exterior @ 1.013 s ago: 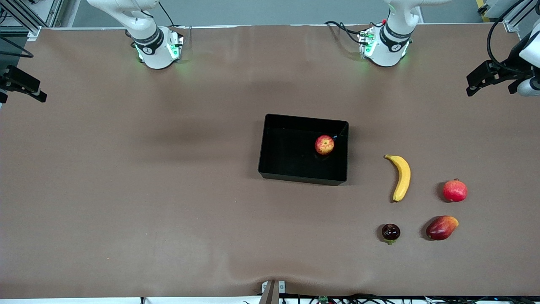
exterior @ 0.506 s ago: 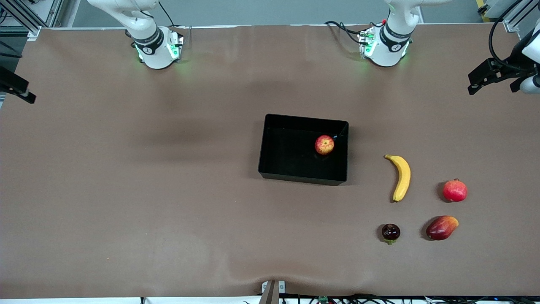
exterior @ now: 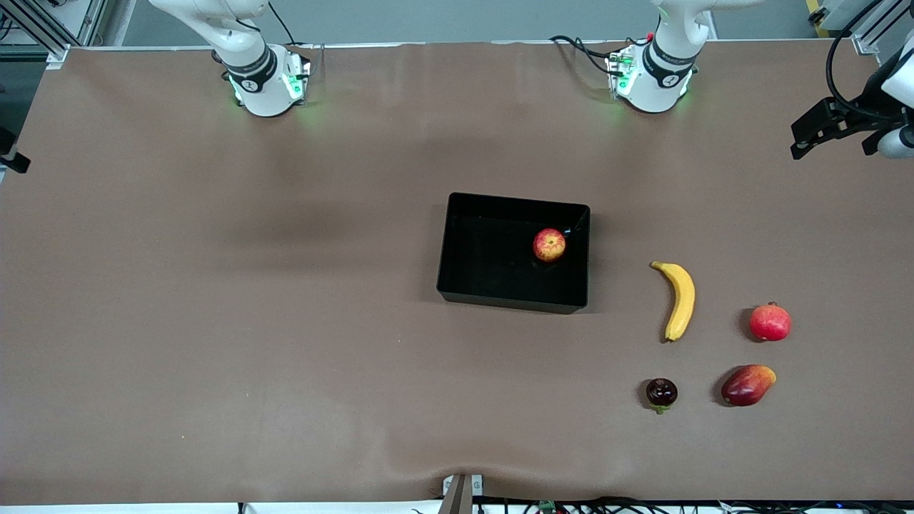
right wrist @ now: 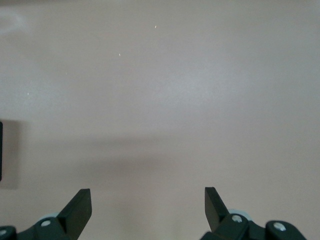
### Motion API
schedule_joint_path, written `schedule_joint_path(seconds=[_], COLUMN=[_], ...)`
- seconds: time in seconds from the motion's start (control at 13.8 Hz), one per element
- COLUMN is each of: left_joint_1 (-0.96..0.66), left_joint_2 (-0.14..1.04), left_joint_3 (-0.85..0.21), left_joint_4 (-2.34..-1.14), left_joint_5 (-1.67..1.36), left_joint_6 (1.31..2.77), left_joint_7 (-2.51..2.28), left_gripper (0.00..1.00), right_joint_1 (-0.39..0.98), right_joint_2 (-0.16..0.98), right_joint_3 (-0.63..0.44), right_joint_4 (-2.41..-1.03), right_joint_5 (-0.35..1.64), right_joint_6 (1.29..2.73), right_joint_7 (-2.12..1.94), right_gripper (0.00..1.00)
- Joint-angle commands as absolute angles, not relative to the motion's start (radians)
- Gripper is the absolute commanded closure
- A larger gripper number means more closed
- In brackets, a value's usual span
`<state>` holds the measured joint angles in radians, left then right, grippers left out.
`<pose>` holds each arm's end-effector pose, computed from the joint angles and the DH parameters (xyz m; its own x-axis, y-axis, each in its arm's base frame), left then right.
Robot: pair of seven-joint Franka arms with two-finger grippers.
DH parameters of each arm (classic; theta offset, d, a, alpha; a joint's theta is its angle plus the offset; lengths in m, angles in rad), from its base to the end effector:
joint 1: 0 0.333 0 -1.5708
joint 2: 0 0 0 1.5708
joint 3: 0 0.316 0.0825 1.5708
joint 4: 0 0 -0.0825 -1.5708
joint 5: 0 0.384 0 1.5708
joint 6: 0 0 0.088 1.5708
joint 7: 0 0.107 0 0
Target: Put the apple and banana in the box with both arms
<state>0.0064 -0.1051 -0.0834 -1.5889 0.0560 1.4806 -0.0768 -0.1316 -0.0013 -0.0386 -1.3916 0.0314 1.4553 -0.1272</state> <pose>0.5108 -0.0356 0.6642 1.0000 0.0052 0.0016 0.0053 -0.9979 -0.0646 0.5326 -0.0878 0.6982 0.9969 -0.0390 0.0684 -0.0376 -0.9990 -0.0224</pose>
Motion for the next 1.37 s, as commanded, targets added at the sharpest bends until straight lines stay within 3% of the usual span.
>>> schedule_joint_path(seconds=[0.0, 0.94, 1.3], left_joint_1=[0.000, 0.002, 0.009], left_joint_2=[-0.115, -0.114, -0.025], left_joint_3=[-0.083, -0.094, -0.092], left_joint_4=[-1.582, -1.583, -1.586], left_joint_5=[0.041, 0.025, 0.026], left_joint_6=[1.460, 1.454, 1.465], left_joint_7=[-0.080, -0.103, -0.097], left_gripper=[0.00, 0.00, 0.00], right_joint_1=[-0.169, -0.175, -0.179], right_joint_2=[0.012, 0.008, 0.006], right_joint_3=[-0.029, -0.034, -0.040], right_joint_4=[-1.361, -1.355, -1.353], right_joint_5=[0.034, 0.026, 0.034], right_joint_6=[1.453, 1.465, 1.465], right_joint_7=[-0.132, -0.129, -0.117], right_gripper=[0.00, 0.00, 0.00])
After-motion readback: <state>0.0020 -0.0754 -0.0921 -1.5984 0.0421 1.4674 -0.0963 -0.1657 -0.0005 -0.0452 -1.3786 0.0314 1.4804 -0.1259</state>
